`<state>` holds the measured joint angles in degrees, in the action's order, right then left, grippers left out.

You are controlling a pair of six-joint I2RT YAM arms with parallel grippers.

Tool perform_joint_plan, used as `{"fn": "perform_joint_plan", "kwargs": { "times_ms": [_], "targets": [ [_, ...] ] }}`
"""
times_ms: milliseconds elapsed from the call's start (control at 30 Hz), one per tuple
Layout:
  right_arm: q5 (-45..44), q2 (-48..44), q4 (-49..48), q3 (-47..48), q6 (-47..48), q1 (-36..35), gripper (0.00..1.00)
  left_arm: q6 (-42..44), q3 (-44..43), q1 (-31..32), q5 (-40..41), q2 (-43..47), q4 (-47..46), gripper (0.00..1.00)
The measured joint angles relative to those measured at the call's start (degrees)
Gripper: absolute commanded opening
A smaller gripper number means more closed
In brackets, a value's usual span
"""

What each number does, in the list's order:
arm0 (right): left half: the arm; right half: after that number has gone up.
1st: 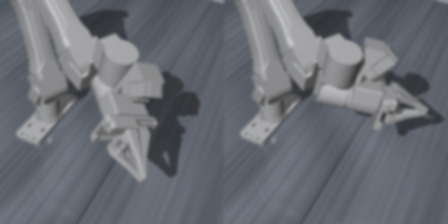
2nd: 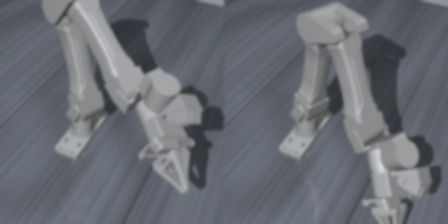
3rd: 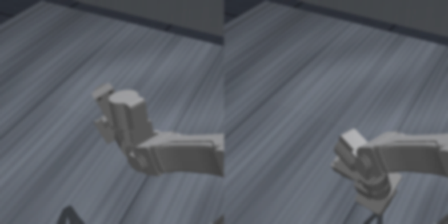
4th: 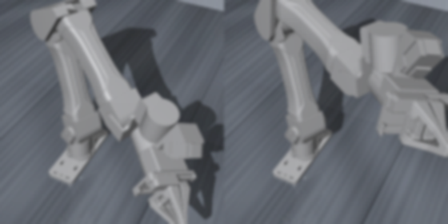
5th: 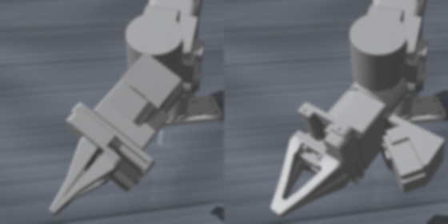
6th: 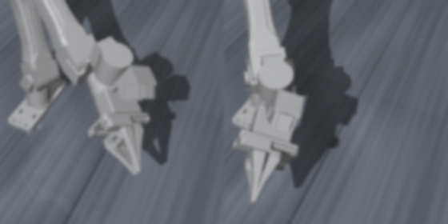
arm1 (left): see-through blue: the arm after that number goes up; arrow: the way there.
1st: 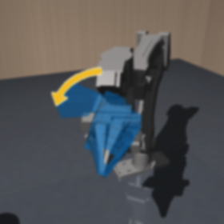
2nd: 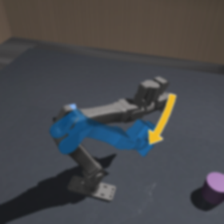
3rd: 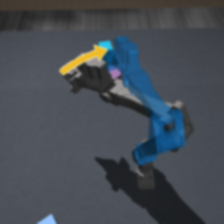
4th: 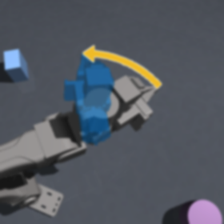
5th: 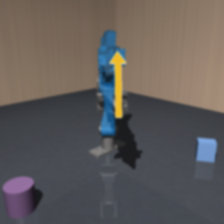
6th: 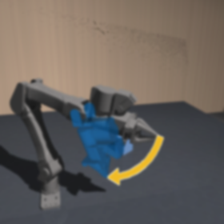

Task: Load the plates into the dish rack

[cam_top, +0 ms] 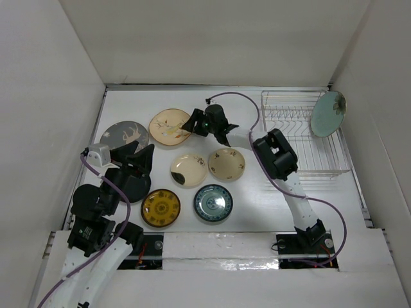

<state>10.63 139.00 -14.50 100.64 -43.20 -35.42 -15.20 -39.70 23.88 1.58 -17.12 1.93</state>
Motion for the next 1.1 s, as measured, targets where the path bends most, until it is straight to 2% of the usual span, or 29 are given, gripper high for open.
{"fn": "perform_joint_plan", "kwargs": {
  "times_ms": [100,133,200,233,333,400,600,800,1100],
  "targets": [
    [1.5,1.4,-1.7,0.9,-3.2,0.2,0.57,0.1,0.0,0.0,0.0,0.0,0.0,0.55],
    [1.9,1.7,-2.3,1.0,-4.1,0.2,0.48,0.1,0.0,0.0,0.0,0.0,0.0,0.55],
    [2.2,2.3,-2.7,1.1,-5.7,0.5,0.37,0.2,0.0,0.0,0.0,0.0,0.0,0.55],
    [2.2,2.6,-2.7,1.1,-6.5,0.5,0.21,0.2,0.1,0.0,0.0,0.0,0.0,0.55],
    [1.6,3.1,-3.3,0.8,-9.5,0.9,0.06,0.4,0.5,0.0,0.0,0.2,0.0,0.55],
    [1.2,3.1,-4.6,0.4,-11.1,0.9,0.00,0.4,0.6,0.0,0.0,0.2,0.0,0.55],
    [-5.3,-1.0,-5.9,-5.1,-11.4,-0.4,0.00,0.4,0.7,0.0,-0.3,0.3,0.0,0.55],
    [-13.7,-10.3,-5.2,-13.4,-6.0,-2.6,0.00,0.4,0.7,0.0,-0.5,0.4,0.0,0.55],
    [-14.0,-23.3,-8.8,-24.0,-6.4,-0.5,0.00,0.4,0.7,0.0,-1.8,1.5,0.0,0.55]
  ]
}}
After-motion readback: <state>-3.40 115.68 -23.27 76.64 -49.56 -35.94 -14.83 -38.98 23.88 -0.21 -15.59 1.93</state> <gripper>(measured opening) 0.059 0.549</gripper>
